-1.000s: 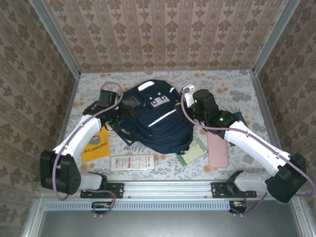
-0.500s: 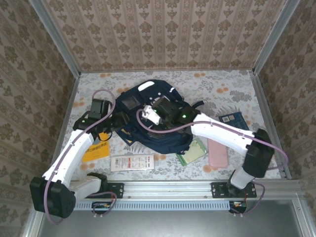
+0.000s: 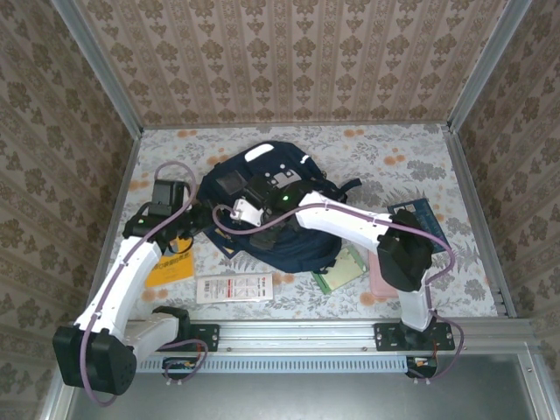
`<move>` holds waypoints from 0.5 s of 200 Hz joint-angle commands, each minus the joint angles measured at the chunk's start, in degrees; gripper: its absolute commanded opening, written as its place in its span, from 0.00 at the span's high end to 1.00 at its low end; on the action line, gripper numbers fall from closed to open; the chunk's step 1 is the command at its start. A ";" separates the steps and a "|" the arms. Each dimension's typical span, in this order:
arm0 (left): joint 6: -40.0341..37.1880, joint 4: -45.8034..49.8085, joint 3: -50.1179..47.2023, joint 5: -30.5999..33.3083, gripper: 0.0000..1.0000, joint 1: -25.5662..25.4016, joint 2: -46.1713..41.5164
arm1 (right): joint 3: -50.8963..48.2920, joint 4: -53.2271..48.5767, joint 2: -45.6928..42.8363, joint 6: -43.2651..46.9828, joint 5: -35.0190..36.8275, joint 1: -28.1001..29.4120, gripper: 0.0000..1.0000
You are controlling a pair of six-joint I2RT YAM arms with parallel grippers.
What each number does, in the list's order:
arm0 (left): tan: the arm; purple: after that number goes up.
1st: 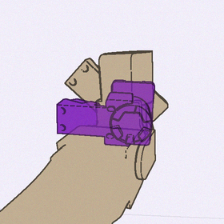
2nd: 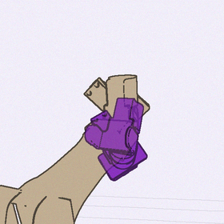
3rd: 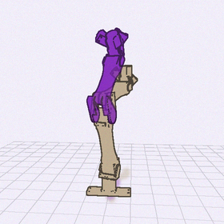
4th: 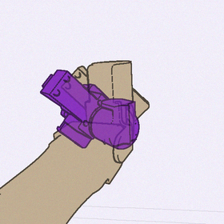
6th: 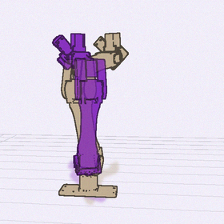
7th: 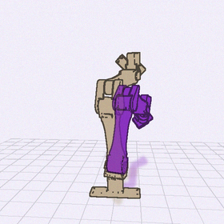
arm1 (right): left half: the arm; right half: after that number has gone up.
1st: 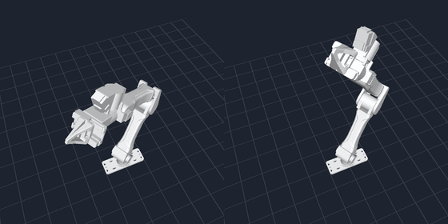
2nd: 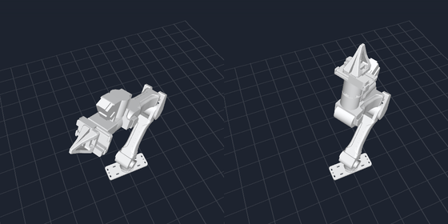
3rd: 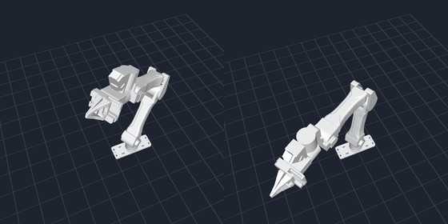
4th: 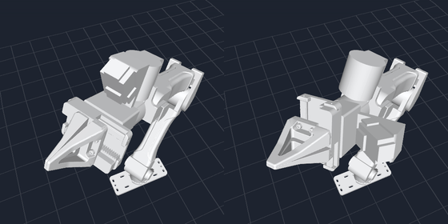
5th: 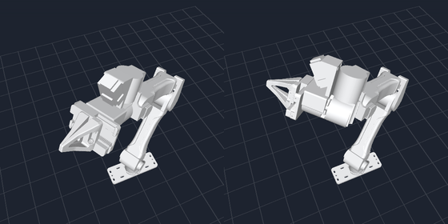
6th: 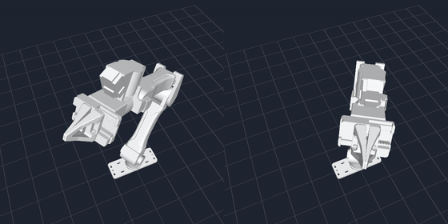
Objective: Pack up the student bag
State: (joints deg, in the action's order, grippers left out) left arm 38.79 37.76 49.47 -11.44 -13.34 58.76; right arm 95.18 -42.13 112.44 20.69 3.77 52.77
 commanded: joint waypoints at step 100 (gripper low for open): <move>-0.73 -2.85 -2.66 -3.46 0.35 0.28 2.22 | 3.60 0.41 -1.55 -8.70 -8.27 -4.84 1.00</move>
State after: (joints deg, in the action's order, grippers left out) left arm 38.79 35.90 47.53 -13.13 -13.34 60.16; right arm 96.36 -42.68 113.97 15.27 0.64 50.06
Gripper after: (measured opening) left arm 0.649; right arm 0.061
